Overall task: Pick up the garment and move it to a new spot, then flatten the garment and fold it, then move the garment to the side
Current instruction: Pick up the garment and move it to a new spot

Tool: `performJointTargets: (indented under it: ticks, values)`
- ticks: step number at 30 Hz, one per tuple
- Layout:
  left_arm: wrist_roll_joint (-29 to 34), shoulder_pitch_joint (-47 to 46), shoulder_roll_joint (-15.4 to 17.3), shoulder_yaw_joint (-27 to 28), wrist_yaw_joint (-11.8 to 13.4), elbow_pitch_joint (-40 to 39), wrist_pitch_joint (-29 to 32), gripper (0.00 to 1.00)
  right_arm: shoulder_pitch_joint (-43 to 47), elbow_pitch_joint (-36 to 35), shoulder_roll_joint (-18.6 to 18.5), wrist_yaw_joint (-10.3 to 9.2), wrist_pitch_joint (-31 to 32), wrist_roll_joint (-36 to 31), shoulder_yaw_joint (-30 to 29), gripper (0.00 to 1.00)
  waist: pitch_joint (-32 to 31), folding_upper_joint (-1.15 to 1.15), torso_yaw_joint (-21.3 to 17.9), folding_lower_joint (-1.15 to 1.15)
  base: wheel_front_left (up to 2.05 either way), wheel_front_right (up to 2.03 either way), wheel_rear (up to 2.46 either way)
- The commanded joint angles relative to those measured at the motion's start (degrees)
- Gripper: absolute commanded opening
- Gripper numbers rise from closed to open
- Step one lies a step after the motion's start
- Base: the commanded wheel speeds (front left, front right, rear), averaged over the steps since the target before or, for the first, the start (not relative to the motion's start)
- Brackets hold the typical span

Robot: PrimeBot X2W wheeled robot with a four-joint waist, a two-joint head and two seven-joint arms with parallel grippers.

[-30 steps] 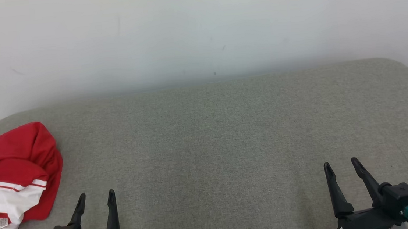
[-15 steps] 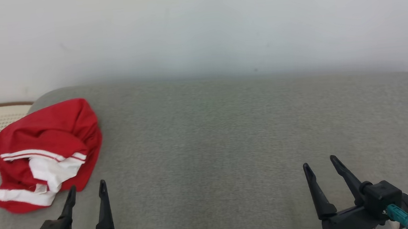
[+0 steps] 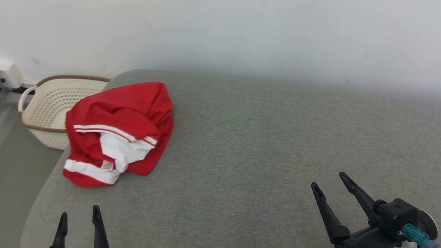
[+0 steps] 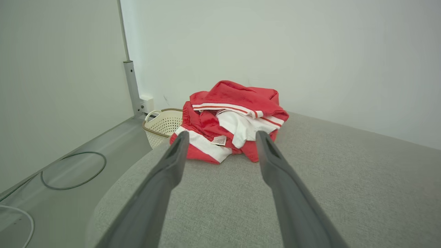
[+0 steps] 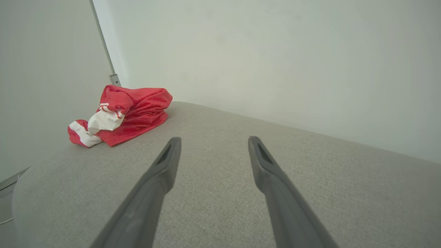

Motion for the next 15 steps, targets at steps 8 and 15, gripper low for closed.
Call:
performJointTargets:
  ticks: [8, 15]
  values:
    - [-0.56, 1.42, 0.62, 0.23, 0.50, -0.78, 0.28, 1.00, -0.27, 0.69, 0.11, 0.02, -0.32, -0.15, -0.01, 1.00, -0.14, 0.00, 5.24, 0.00, 0.00, 0.00, 0.00]
    - [-0.73, 1.46, 0.92, -0.09, 0.71, -0.79, 0.37, 1.00, -0.40, 0.94, 0.09, 0.02, -0.32, 0.32, 0.08, 1.00, -0.21, 0.00, 5.53, 0.00, 0.00, 0.00, 0.00]
